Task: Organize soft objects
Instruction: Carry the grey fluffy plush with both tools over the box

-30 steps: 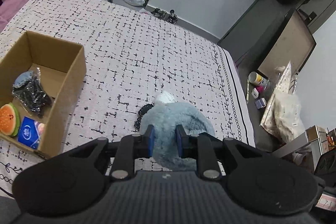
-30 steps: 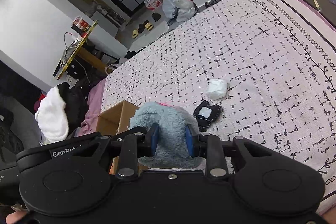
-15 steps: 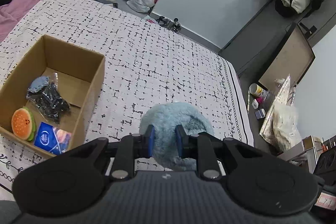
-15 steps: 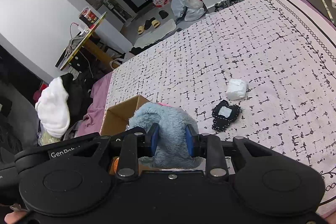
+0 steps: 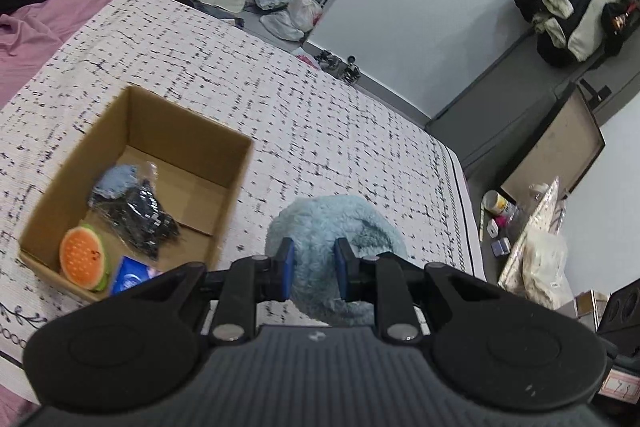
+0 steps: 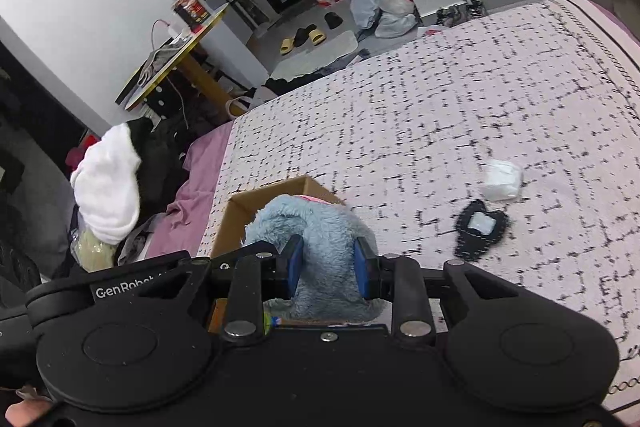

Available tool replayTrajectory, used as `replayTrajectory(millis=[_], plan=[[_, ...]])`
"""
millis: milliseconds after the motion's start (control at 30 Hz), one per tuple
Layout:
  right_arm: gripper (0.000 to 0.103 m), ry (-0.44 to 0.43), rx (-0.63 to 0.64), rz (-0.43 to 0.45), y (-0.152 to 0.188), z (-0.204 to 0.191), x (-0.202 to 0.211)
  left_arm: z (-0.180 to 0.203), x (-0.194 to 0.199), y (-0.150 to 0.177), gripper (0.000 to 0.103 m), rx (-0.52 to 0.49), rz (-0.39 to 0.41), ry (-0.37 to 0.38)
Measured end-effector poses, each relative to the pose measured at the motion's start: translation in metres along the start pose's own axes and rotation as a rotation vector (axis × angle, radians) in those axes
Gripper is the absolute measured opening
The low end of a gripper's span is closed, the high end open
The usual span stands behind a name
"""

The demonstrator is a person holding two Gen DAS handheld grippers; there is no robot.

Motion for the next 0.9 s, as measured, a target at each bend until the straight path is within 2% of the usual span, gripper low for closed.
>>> replayTrajectory(millis=[433, 900], plan=[[0.028, -0.021, 0.041, -0.019, -0.010, -0.048, -0.035, -0.044, 0.019, -0.032, 0.019, 0.043, 0.049, -0.016], [0.029, -0.027, 0.066, -0.071, -0.028, -0.078, -0.090, -0.090, 0.007, -0.069, 0.017, 0.103, 0.068, -0.057]])
Point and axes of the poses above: each gripper's, at about its wrist camera, not at the fingertips, and x roughly against the way its jaws point, z to its right, y to its underside, the point moved 7 cm from there along -x, roughly the way its jaws point, and after that the axes turned 8 degrees about -z, right-handed, at the moved point
